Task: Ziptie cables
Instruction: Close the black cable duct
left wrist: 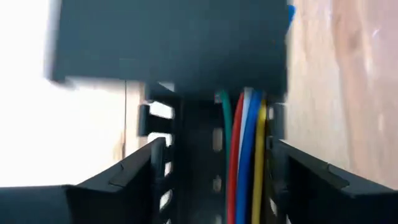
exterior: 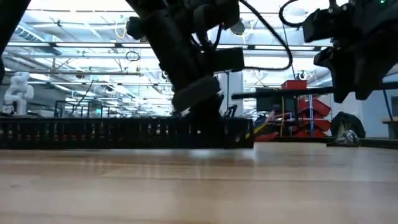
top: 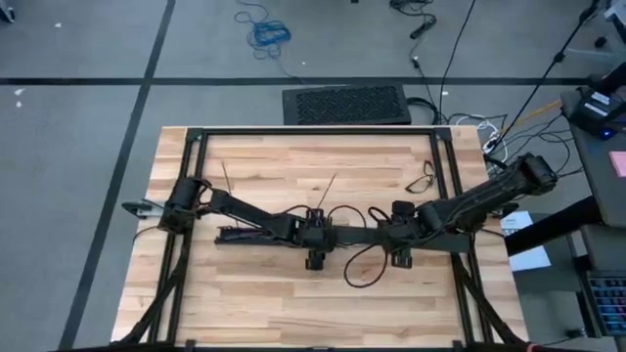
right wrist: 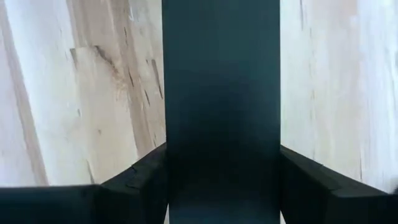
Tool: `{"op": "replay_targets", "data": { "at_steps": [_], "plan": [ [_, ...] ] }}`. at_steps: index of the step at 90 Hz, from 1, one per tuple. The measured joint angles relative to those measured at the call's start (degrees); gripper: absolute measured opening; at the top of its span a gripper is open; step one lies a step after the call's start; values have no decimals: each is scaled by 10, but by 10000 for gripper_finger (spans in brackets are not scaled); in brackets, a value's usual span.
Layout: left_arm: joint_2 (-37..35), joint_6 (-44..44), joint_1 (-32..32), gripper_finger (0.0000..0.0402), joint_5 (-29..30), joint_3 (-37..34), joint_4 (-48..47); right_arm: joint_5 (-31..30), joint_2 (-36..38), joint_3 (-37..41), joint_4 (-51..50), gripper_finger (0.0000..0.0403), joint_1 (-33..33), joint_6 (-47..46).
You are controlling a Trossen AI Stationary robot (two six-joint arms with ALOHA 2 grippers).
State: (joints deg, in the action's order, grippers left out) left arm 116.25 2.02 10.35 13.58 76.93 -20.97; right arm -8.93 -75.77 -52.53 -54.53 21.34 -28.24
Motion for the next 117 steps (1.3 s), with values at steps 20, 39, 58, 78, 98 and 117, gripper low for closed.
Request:
{"op": "replay_targets", "data": {
  "at_steps": [20,39,58,78,98,117],
  "plan": [
    [-2,-8,-17,324,-26,1,-22,-1,11,0,-6,221,2,-5],
    [-11,1,-26,333,-51,-1,-14,1,11,27,-4,221,2,-16],
    [-78,-11,-25,334,-51,-25,22,8,11,70,25,221,10,-30],
    [-103,3,-30,334,-80,-110,167,13,21,72,51,221,10,-14],
    [-104,21,-33,334,-81,-186,330,13,41,72,52,221,10,-9],
    [-67,21,-38,334,-89,-196,366,14,50,72,60,221,8,-11]
  ]
}}
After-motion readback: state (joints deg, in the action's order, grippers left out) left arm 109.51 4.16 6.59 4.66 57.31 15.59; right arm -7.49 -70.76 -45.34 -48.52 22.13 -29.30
